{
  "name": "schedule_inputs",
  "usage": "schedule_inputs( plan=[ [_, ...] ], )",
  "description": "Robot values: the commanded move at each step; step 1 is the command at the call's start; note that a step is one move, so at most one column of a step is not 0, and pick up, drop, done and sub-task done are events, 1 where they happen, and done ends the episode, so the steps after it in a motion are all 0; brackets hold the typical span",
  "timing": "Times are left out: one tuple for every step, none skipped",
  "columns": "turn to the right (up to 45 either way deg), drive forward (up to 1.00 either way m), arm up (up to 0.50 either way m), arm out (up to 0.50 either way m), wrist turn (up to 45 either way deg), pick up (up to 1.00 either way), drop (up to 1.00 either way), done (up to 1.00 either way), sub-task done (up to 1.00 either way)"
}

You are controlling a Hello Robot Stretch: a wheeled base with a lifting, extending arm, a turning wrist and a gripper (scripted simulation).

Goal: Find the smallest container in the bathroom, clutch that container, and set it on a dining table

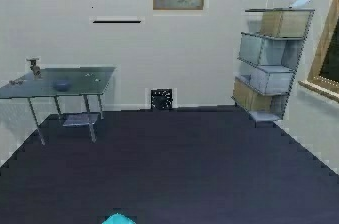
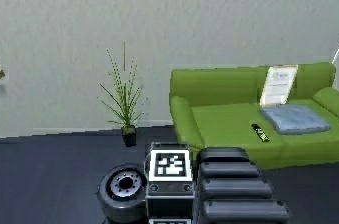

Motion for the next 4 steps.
schedule_inputs(
  plan=[
    [0.0,1.0,0.0,0.0,0.0,0.0,0.0,0.0,0.0],
    [0.0,0.65,0.0,0.0,0.0,0.0,0.0,0.0,0.0],
    [-6.0,0.0,0.0,0.0,0.0,0.0,0.0,0.0,0.0],
    [0.0,0.85,0.0,0.0,0.0,0.0,0.0,0.0,0.0]
  ],
)
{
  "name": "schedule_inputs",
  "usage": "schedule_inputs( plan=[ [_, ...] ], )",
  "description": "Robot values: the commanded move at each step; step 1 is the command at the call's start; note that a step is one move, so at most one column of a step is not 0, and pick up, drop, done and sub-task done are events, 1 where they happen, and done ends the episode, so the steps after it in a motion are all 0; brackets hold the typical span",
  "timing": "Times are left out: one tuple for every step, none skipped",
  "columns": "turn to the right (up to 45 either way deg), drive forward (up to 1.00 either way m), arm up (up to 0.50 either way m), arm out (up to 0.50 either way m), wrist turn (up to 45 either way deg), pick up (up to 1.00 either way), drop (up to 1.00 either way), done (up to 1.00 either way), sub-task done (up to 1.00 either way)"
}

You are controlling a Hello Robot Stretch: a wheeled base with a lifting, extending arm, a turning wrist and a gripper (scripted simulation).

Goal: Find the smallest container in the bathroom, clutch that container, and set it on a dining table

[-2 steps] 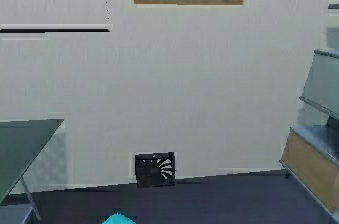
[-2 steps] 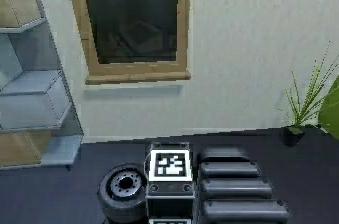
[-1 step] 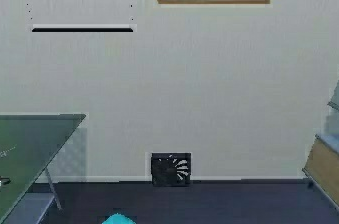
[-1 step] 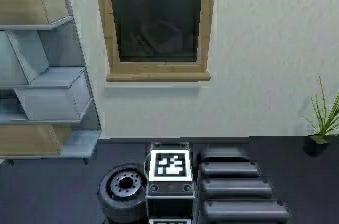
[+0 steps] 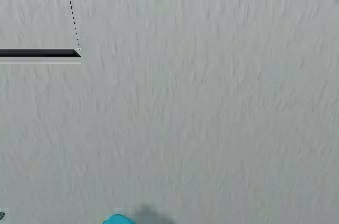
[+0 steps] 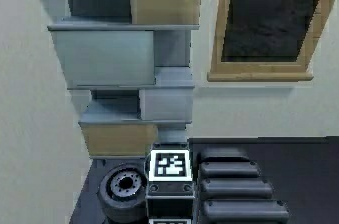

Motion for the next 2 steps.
schedule_inputs(
  plan=[
    [45.0,0.0,0.0,0.0,0.0,0.0,0.0,0.0,0.0],
    [45.0,0.0,0.0,0.0,0.0,0.0,0.0,0.0,0.0]
  ],
)
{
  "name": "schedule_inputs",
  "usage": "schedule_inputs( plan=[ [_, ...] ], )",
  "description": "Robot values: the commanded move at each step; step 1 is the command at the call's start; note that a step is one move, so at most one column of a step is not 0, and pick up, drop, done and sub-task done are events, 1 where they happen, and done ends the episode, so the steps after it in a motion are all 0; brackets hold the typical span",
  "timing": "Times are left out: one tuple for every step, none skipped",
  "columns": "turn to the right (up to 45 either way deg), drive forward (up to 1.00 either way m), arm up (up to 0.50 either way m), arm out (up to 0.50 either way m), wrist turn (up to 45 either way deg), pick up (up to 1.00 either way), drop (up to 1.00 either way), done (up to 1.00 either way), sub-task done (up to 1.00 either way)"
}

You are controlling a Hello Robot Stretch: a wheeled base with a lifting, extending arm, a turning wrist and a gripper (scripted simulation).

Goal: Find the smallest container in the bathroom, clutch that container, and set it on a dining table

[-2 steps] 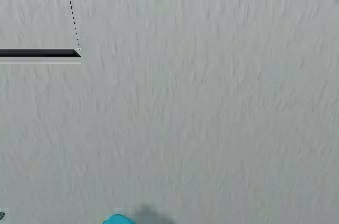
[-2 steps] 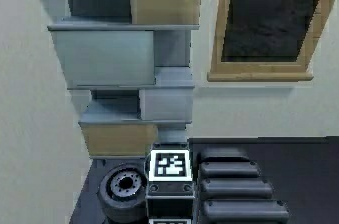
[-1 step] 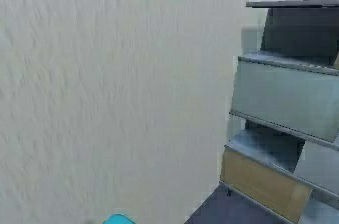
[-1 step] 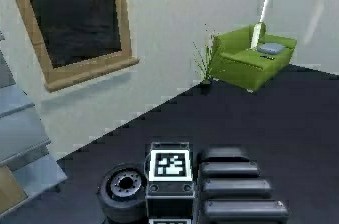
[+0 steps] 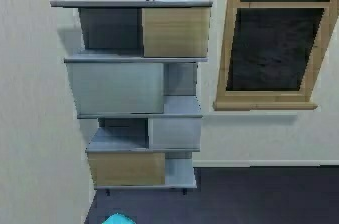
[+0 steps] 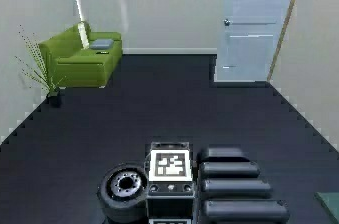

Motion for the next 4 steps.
schedule_inputs(
  plan=[
    [45.0,0.0,0.0,0.0,0.0,0.0,0.0,0.0,0.0],
    [42.0,0.0,0.0,0.0,0.0,0.0,0.0,0.0,0.0],
    [0.0,0.0,0.0,0.48,0.0,0.0,0.0,0.0,0.0],
    [0.0,0.0,0.0,0.0,45.0,0.0,0.0,0.0,0.0]
  ],
)
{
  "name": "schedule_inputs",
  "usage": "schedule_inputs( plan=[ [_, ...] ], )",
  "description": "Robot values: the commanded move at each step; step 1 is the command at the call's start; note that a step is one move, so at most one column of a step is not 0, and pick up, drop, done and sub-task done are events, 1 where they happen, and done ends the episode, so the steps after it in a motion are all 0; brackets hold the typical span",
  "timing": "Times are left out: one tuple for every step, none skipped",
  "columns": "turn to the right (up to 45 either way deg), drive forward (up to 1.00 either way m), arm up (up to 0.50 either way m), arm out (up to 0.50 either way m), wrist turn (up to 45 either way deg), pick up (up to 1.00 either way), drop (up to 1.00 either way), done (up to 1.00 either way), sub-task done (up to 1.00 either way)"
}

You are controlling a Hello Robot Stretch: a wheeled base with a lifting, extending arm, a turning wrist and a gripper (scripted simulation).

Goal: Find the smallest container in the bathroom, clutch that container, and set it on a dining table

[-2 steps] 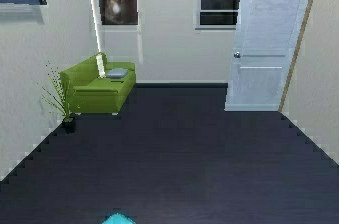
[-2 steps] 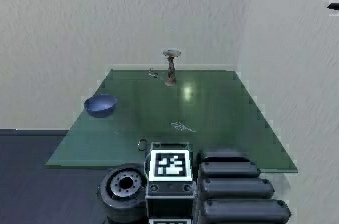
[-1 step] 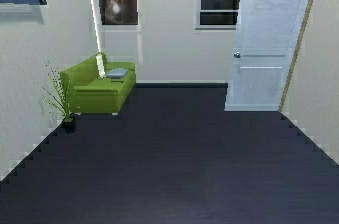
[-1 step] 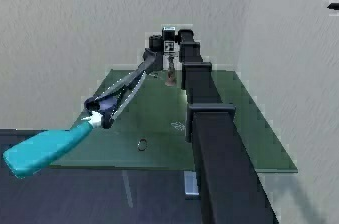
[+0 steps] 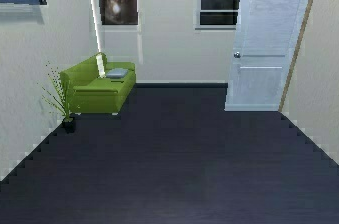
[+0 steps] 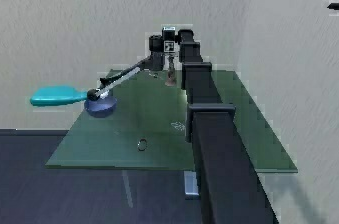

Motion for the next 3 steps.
schedule_inputs(
  plan=[
    [0.0,0.0,0.0,0.0,45.0,0.0,0.0,0.0,0.0],
    [0.0,0.0,0.0,0.0,36.0,0.0,0.0,0.0,0.0],
    [0.0,0.0,-0.04,0.0,0.0,0.0,0.0,0.0,0.0]
  ],
)
